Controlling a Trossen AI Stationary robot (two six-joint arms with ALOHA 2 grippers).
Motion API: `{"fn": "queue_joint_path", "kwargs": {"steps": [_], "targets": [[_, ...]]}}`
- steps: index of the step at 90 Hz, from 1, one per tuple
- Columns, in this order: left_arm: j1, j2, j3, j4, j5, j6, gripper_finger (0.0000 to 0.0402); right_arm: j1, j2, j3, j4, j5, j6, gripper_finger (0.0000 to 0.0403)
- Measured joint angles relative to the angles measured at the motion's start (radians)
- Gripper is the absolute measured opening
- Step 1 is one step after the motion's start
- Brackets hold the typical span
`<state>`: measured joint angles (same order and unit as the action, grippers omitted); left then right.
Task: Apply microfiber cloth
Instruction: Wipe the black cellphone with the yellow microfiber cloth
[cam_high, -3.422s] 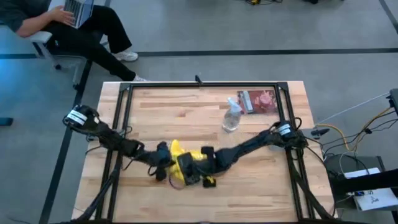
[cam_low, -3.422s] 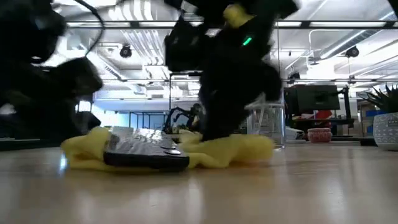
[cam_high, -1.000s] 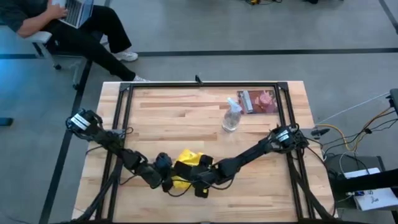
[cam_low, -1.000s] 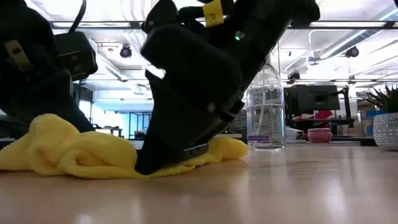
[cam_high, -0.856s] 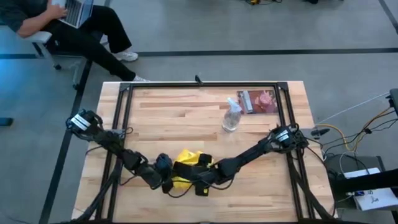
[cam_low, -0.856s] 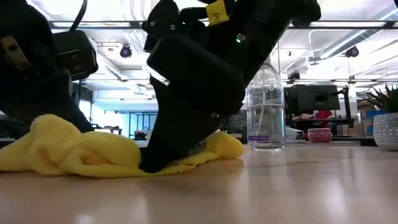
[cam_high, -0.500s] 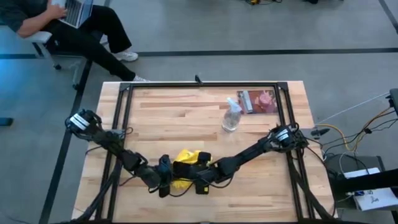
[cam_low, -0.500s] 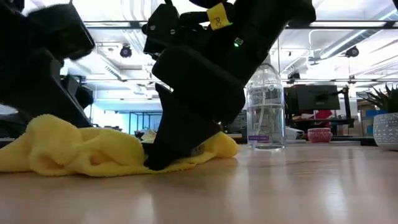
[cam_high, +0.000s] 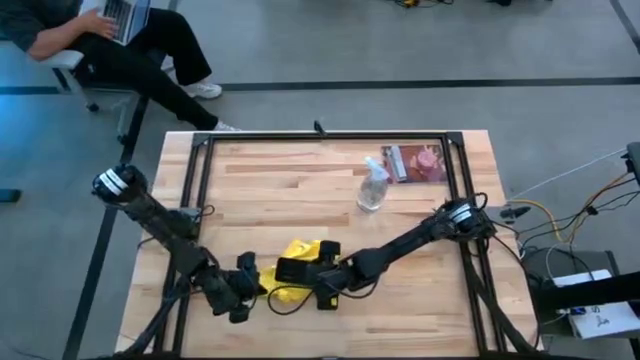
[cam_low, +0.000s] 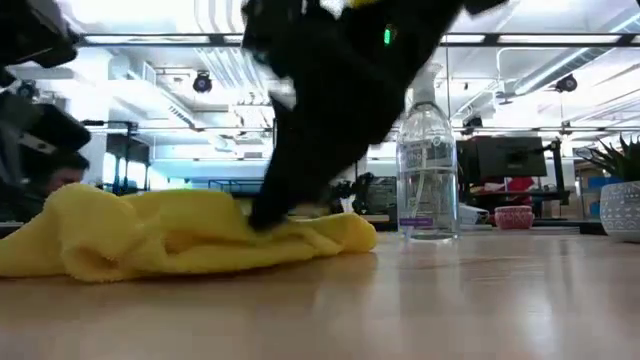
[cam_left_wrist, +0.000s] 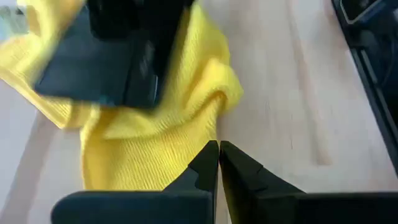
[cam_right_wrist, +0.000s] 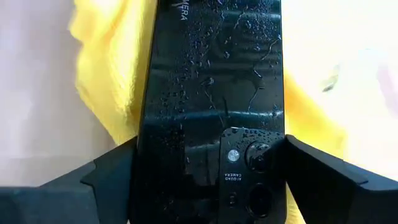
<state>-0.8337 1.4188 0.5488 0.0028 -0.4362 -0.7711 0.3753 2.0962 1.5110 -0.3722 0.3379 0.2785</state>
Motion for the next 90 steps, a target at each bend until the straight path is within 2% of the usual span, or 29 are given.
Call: {"fn": "queue_joint_path", "kwargs": {"steps": [12,24,29,38,50,62,72,81,90], "targets": [[-0.001,0.066,0.0,0.015,-0.034,-0.031,0.0,0.005,-0.061,0.0,-0.062,-0.002,-0.014,0.0316],[0.0,0.142,-0.002,0.047,-0.193,-0.075,0.0,0.02,-0.118,0.0,-0.164,-0.003,-0.009,0.0317],[0.001,0.167,-0.002,0.076,-0.229,-0.073,0.0,0.031,-0.135,0.001,-0.218,-0.004,0.013,0.0317],[0.0,0.178,0.011,0.11,-0.242,0.048,0.0002,0.059,-0.158,-0.005,-0.299,-0.006,0.071,0.0315],[-0.001,0.113,0.06,0.114,-0.26,0.224,0.0018,0.097,-0.177,-0.023,-0.369,-0.004,0.159,0.0316],[0.004,0.049,0.091,0.117,-0.262,0.332,0.0053,0.134,-0.189,-0.075,-0.383,-0.008,0.258,0.0315],[0.031,0.033,0.089,0.14,-0.262,0.363,0.0096,0.165,-0.192,-0.113,-0.378,-0.005,0.338,0.0316],[0.078,0.058,0.069,0.214,-0.25,0.386,0.0135,0.188,-0.192,-0.139,-0.383,-0.009,0.383,0.0318],[0.141,0.119,0.063,0.309,-0.189,0.421,0.0173,0.201,-0.192,-0.151,-0.378,-0.016,0.413,0.0319]]}}
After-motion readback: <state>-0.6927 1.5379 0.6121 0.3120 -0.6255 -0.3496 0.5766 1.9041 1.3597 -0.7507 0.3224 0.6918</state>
